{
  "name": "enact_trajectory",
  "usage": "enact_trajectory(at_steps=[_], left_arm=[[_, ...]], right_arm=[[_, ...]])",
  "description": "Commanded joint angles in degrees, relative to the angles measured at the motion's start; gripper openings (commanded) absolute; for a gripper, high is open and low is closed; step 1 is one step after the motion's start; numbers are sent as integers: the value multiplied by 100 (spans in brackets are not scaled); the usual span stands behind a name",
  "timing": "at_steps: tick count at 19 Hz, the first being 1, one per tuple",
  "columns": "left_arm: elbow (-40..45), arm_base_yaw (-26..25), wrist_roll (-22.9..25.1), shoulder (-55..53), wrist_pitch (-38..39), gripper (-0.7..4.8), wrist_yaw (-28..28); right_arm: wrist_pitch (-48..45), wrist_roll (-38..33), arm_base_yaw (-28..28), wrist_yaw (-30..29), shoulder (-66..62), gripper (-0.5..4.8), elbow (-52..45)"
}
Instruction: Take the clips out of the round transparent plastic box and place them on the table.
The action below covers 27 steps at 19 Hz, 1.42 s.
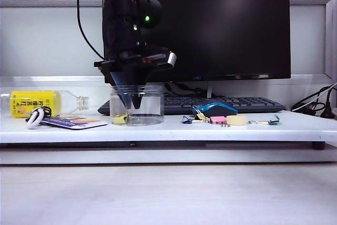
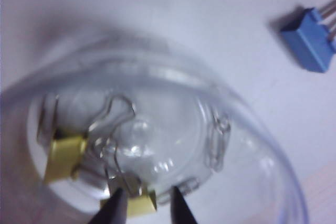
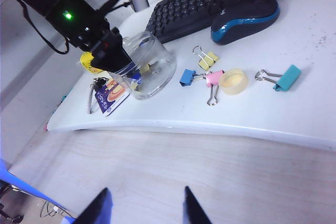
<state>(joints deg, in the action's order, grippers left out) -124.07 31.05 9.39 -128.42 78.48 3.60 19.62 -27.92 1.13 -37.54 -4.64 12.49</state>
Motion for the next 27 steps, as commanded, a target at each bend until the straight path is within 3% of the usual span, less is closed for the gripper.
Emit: enact_trajectory(at_steps=[1,11,12,15,27], left_arm=[[-17,35,-24,-37,13,121,-361],[-17,55,-44,-195,-11,119,-621],[-17,57,-42,-229,-17,114,-651],[-17,57,-37,-275,-92,19,-881],[-46,138,120,-247,-273,-6,-881]], right_arm=[[-52,28,2,-77,-2,176,26],[-55,31,2,-72,-2,176,26],[-55,31,2,-72,-2,176,26],[-57,33,2,-48,-2,176,26],[-55,55,2,35,-2,176,26]])
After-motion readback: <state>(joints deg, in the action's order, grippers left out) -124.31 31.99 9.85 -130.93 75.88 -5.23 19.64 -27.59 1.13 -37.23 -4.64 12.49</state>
